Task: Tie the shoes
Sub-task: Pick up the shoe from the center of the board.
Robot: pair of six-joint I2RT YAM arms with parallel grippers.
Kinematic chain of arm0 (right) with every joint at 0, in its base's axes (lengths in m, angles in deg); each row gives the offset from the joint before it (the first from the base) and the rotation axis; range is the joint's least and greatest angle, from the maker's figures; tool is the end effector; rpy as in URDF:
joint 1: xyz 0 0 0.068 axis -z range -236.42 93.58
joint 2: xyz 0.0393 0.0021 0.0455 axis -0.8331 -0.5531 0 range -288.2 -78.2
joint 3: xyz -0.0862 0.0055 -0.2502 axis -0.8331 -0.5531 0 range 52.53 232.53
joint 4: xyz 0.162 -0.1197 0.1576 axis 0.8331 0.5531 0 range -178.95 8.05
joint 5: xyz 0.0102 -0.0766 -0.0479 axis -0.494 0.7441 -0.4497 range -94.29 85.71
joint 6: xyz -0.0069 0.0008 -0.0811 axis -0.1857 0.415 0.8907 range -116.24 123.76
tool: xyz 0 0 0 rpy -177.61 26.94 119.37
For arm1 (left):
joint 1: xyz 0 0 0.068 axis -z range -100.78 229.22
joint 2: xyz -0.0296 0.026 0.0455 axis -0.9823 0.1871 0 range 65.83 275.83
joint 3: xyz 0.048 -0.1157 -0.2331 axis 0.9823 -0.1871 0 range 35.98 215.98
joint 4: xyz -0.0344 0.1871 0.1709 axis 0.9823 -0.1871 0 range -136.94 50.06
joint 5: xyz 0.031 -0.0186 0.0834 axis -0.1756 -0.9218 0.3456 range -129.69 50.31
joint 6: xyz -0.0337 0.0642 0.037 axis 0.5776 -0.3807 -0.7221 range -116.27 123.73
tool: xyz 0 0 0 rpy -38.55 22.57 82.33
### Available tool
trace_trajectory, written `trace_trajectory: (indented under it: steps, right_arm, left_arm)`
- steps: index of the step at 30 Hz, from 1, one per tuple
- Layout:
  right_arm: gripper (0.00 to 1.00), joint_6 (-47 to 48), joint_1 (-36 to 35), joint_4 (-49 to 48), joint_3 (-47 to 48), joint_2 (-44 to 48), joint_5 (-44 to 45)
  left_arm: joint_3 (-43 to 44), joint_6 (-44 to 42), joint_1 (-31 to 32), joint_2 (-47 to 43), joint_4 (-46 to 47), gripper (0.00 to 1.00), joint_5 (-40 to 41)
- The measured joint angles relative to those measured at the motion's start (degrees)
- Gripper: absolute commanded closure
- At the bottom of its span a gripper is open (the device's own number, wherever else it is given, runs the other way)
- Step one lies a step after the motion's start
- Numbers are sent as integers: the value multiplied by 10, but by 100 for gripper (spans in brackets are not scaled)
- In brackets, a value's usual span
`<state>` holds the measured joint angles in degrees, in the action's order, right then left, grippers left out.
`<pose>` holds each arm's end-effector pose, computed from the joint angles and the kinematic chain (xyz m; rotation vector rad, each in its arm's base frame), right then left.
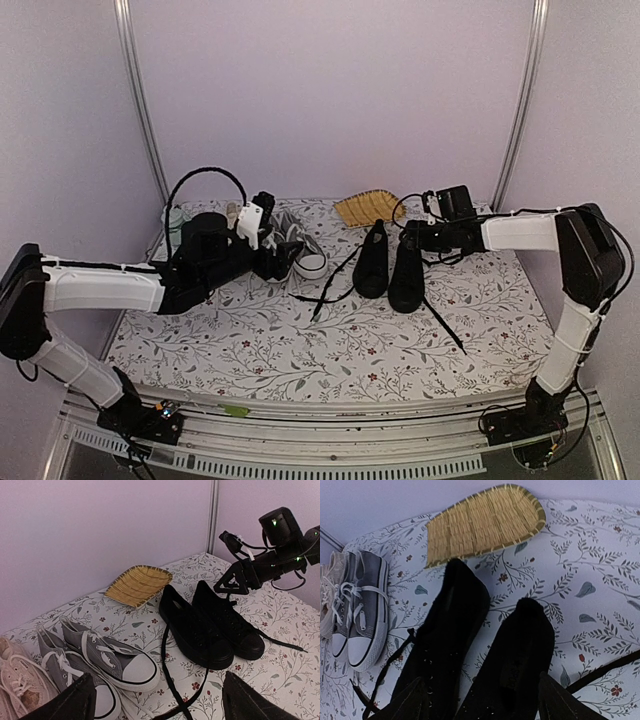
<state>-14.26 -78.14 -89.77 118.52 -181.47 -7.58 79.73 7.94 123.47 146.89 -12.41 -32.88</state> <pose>0.3900 0.1597 0.1795 -0.1048 2.2401 0.4451 0.2556 -0.2373 0.2444 0.5216 1.6897 -0.5148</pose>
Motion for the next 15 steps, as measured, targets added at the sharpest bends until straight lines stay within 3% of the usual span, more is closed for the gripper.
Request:
trace_trajectory:
  steps: [4,7,10,15]
  right_arm:
    - [27,-25,0,60,35,-57,0]
    - [34,-37,-2,82,59,-84,-2]
    - [46,-43,-8,92,75,-103,-3]
    - [78,-51,-15,107,98,-126,8]
  left_arm:
    - [-4,5,17,21,-3,12,-3]
    - [-5,5,22,25,-2,12,-2]
    - [-6,3,23,26,-2,12,2]
    - [-6,-3,23,26,-2,12,13]
